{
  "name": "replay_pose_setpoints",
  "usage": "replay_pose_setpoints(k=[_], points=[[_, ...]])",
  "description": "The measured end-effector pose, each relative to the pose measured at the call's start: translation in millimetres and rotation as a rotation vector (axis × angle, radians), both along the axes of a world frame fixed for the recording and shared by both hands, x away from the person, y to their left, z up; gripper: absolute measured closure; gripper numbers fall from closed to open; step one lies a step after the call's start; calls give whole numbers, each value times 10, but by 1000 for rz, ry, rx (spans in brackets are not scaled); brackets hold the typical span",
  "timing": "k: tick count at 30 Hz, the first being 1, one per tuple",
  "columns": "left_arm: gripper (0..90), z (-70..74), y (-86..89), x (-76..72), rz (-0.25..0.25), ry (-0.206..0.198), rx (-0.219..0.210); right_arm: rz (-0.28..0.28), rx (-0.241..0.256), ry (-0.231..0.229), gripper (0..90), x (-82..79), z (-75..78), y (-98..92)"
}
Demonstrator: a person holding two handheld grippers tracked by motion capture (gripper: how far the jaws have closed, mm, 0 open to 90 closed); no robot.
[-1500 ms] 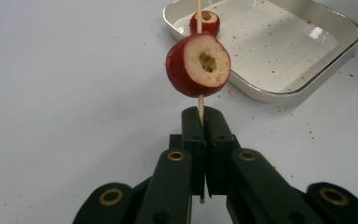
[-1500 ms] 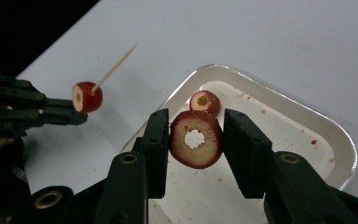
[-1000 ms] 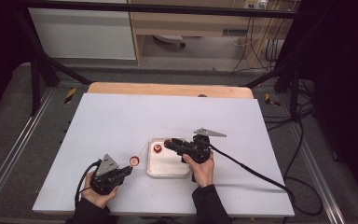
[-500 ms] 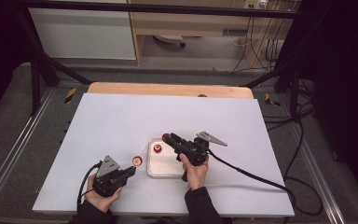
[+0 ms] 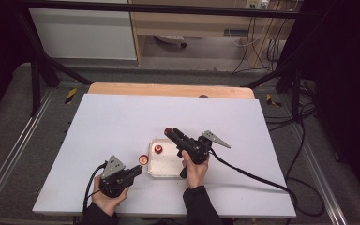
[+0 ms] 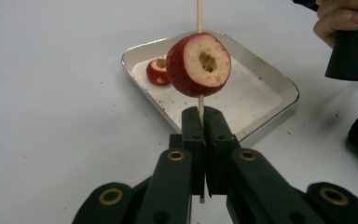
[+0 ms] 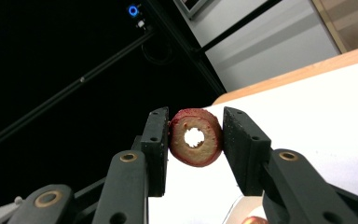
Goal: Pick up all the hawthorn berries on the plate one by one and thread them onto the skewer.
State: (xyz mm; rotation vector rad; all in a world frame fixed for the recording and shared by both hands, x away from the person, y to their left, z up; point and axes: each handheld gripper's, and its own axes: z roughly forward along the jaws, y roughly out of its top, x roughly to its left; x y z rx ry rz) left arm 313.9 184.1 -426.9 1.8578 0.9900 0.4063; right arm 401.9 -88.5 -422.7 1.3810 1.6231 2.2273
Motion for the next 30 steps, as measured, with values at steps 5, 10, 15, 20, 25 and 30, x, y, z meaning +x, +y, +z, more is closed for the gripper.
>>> replay_pose_setpoints(k=[5,10,15,20,25,30], points=[[881,24,-77,24,-5,-6,-16,-17,24,-2,625,28,32,-19],[880,56,-147,40,-12,-15,-25,-27,50,3,625,53,42,-25],[881,56,-206,58,-20,-11,-24,-32,76,-8,625,69,51,-33],[881,62,-242,71,-25,-8,-33,-32,95,-17,625,68,71,-40],[881,65,-266,78,-25,-8,-37,-29,93,-18,626,66,67,-41],[881,57,-283,86,-30,-2,-32,-17,91,-20,626,67,58,-38]])
